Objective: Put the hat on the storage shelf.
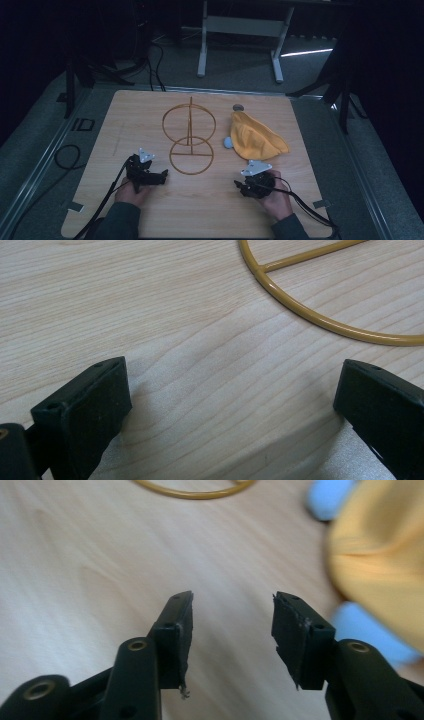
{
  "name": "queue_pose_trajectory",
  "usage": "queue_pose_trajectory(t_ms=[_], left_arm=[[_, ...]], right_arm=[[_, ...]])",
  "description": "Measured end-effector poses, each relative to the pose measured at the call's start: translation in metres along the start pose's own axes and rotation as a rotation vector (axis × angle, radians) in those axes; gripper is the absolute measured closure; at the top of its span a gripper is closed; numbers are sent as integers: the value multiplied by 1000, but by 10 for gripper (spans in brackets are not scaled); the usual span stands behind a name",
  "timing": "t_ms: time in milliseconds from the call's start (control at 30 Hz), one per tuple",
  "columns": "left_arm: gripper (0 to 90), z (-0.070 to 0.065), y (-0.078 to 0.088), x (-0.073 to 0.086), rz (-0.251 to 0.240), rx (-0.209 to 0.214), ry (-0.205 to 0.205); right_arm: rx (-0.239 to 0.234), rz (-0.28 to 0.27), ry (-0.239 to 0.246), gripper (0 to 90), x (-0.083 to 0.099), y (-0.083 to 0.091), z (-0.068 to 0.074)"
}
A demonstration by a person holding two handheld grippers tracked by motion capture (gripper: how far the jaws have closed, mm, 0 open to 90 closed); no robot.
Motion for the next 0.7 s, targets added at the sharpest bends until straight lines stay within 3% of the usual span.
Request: queue_pose_trajectory(t_ms=[33, 200, 400, 600, 700], left_arm=[[19, 0, 0, 0, 0, 0, 0], [19, 0, 0, 0, 0, 0, 0], [19, 0, 0, 0, 0, 0, 0], [19, 0, 0, 0, -1, 0, 2], [19, 0, 0, 0, -1, 0, 2]], right_arm=[[32, -8, 12, 486, 1, 5, -9], [69, -13, 37, 532, 6, 13, -29], [112, -10, 11, 580, 12, 16, -52], [116, 11, 28, 597, 19, 6, -59], [100, -15, 31, 615, 18, 3, -59]])
Point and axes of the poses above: each handheld gripper's, and its own axes: y roughly backward along the jaws, x roughly out of its underside, z roughly to its left, the point moved 6 cm from there along -y, roughly forward along the jaws, and after that the axes turned 7 degrees about z, right-handed, at the moved point
